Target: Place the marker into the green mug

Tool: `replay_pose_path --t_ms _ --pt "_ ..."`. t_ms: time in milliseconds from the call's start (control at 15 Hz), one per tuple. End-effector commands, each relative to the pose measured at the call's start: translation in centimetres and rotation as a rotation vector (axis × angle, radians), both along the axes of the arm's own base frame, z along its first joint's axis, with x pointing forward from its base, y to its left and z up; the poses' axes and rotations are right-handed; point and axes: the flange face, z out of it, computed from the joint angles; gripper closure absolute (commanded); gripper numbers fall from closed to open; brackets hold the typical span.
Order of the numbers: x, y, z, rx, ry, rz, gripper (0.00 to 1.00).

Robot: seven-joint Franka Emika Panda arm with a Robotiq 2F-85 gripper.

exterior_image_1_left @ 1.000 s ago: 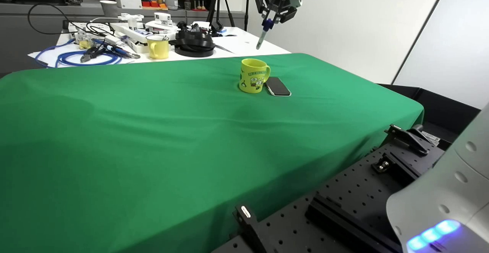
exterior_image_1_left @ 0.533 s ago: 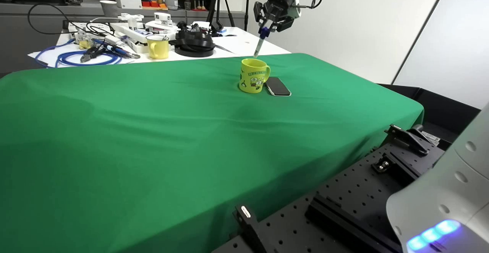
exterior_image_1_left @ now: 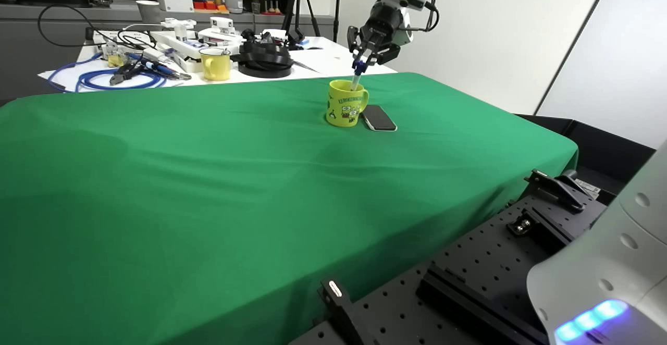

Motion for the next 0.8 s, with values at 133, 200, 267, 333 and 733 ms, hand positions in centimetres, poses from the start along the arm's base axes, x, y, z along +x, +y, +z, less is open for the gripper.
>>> replay_pose_path --t_ms 133,200,267,333,733 --pt "-0.4 0.8 -0.8 -0.042 0.0 -0.015 0.53" --pt "-0.2 1.1 -0.6 -0.045 -0.003 -0.007 0.46" --pt "0.2 1.4 -0.1 -0.041 -0.007 0.001 0.4" --pt "0.4 1.9 0.3 -0.035 -0.014 0.006 0.34" --pt "2.8 3.1 5.7 -0.048 -0.1 0.048 0.0"
